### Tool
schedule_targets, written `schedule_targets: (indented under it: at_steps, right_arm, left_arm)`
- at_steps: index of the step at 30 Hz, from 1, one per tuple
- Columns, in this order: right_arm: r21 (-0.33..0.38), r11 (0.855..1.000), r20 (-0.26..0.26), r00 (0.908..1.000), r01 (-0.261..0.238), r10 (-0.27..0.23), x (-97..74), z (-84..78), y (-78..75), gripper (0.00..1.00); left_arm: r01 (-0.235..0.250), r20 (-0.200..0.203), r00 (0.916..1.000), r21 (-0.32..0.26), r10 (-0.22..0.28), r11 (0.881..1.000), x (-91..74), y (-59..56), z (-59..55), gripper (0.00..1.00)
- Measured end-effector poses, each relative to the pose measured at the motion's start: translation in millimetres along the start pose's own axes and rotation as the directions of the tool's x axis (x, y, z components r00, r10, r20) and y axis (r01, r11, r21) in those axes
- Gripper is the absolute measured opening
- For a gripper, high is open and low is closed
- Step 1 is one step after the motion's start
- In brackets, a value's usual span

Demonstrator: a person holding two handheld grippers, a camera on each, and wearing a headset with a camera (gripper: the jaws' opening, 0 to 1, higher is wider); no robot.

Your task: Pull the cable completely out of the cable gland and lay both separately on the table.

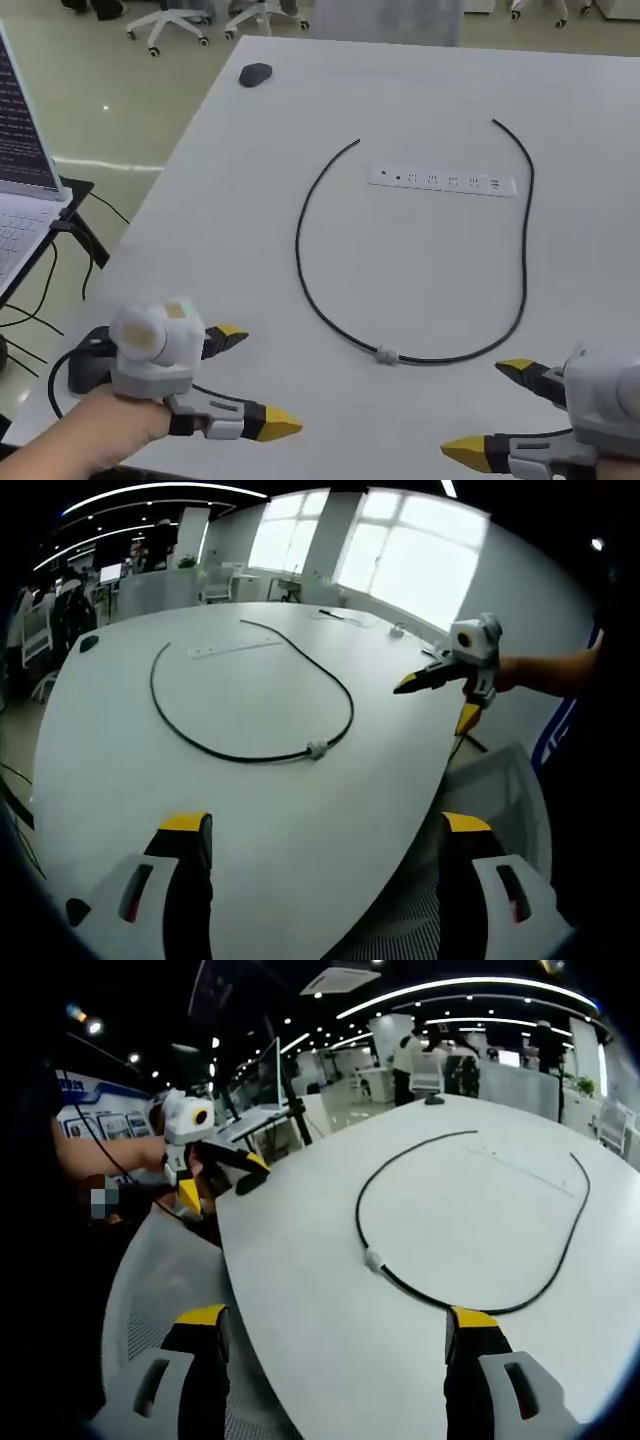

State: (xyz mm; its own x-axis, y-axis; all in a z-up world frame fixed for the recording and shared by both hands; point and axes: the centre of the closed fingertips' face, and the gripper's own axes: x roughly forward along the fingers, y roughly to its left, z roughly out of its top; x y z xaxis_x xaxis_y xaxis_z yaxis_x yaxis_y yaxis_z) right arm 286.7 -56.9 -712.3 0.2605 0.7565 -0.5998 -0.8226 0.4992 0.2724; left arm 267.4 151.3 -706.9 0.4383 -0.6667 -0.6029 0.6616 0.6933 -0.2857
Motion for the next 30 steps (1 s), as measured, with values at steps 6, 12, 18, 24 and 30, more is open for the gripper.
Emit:
schedule_targets:
  at_steps: [6,12,18,24,30]
  right_arm:
    - [-0.041,0.999,-0.012,0.9999,-0.003,0.003,6.6,6.1,-2.5,0.89]
    - [-0.061,0.998,-0.02,0.9996,-0.019,0.018,15.8,13.7,-2.4,0.88]
    - [-0.07,0.997,-0.025,0.9993,-0.029,0.027,25.6,19.3,-0.3,0.86]
    - [-0.075,0.997,-0.04,0.9987,-0.033,0.03,30.9,19.0,-2.9,0.84]
    - [-0.093,0.995,-0.059,0.9981,-0.021,0.015,38.3,19.6,-11.1,0.79]
  left_arm:
    - [0.009,0.023,0.9997,-0.02,-0.008,1.0,0.6,-1.5,3.4,0.93]
    - [0.009,0.021,0.9997,-0.018,-0.009,1.0,3.3,-1.4,3.4,0.94]
    - [0.019,-0.004,0.9998,-0.007,-0.019,1.0,7.0,-4.4,1.6,0.92]
    - [0.013,0.006,0.9999,-0.001,-0.013,1.0,10.0,-4.0,5.3,0.95]
    - [0.014,0.005,0.9999,-0.002,-0.014,1.0,10.8,-3.9,4.0,0.95]
